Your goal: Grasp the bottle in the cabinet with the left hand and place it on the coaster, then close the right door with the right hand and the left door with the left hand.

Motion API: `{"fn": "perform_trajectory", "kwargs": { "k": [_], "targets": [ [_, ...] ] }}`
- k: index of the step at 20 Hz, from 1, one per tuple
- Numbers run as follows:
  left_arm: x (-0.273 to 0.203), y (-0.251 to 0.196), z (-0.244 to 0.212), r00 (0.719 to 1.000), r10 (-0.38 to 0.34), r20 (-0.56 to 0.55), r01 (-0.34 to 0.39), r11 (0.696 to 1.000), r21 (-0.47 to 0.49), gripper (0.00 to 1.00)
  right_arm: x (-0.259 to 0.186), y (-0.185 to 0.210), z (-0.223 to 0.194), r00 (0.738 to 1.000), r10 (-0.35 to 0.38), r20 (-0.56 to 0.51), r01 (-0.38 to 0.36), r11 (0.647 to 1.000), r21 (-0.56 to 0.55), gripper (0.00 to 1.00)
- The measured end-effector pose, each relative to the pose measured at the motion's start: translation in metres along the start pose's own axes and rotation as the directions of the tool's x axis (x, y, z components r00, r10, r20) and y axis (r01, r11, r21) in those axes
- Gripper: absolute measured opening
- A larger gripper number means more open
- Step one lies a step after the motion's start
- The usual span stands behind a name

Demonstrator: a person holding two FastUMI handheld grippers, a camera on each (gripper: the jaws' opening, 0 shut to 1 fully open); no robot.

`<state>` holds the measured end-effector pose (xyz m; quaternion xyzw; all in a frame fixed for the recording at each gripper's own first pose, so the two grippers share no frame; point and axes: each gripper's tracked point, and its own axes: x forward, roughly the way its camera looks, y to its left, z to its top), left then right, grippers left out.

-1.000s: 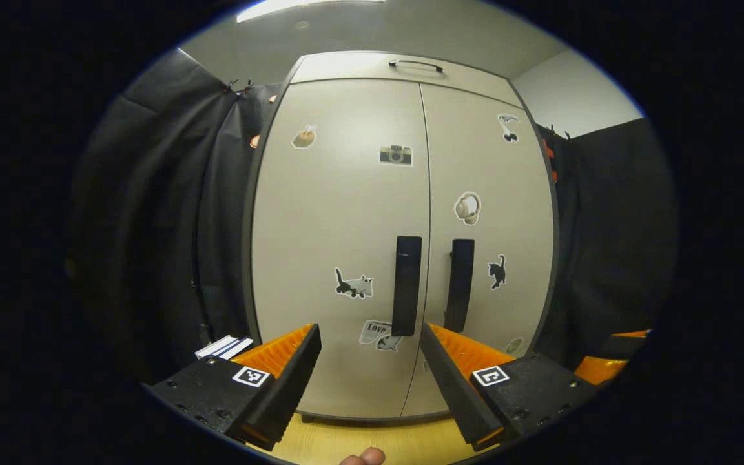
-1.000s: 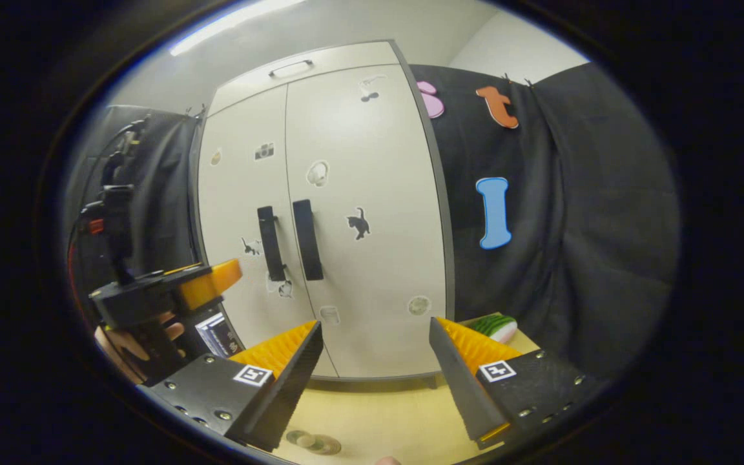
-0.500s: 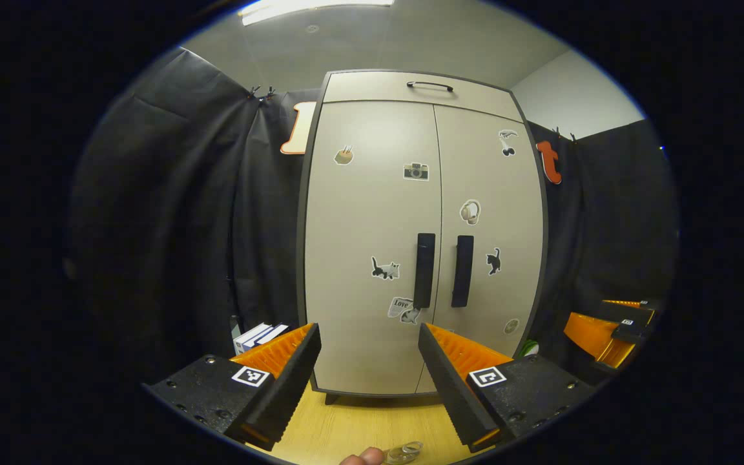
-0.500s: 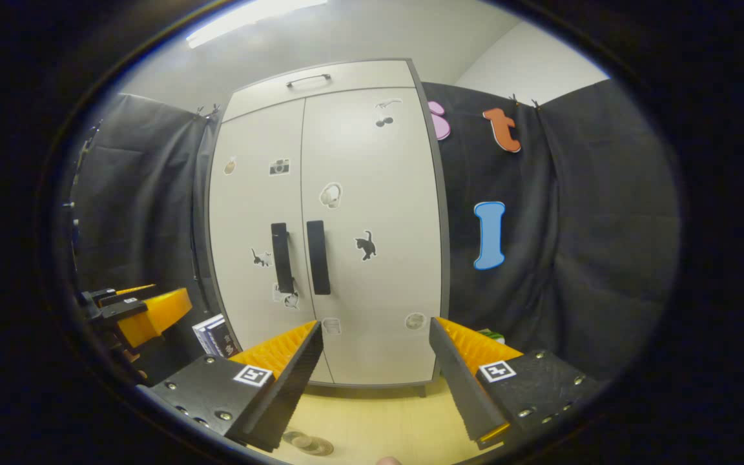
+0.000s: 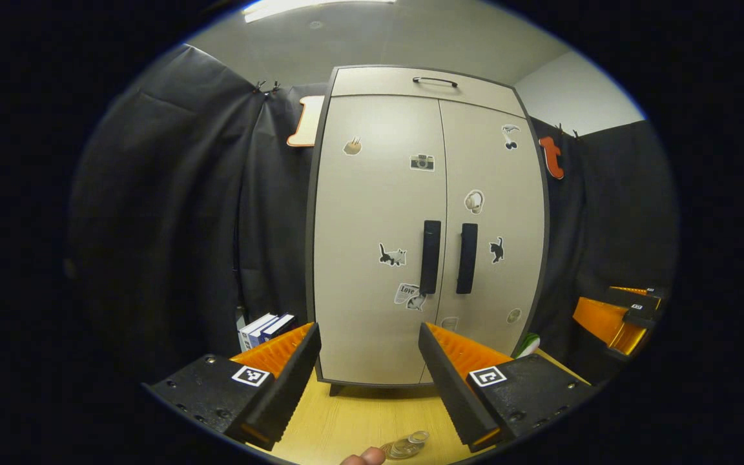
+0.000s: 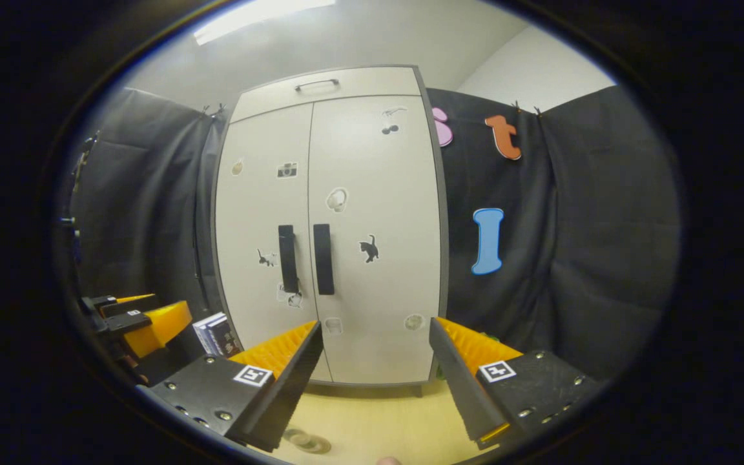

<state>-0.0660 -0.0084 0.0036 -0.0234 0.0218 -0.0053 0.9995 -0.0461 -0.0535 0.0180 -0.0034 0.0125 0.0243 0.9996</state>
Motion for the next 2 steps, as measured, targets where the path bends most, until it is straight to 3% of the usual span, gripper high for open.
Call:
{"fn": "perform_trajectory", "kwargs": {
  "k": [2],
  "targets": [
    [-0.0011,-0.0016,-0.0003,1.000,-0.004,-0.004,0.004,1.000,0.005,0.96,-0.0009,0.0001,0.0016,1.000,0.002,0.001,-0.002,1.000,0.003,1.00]
  ]
}}
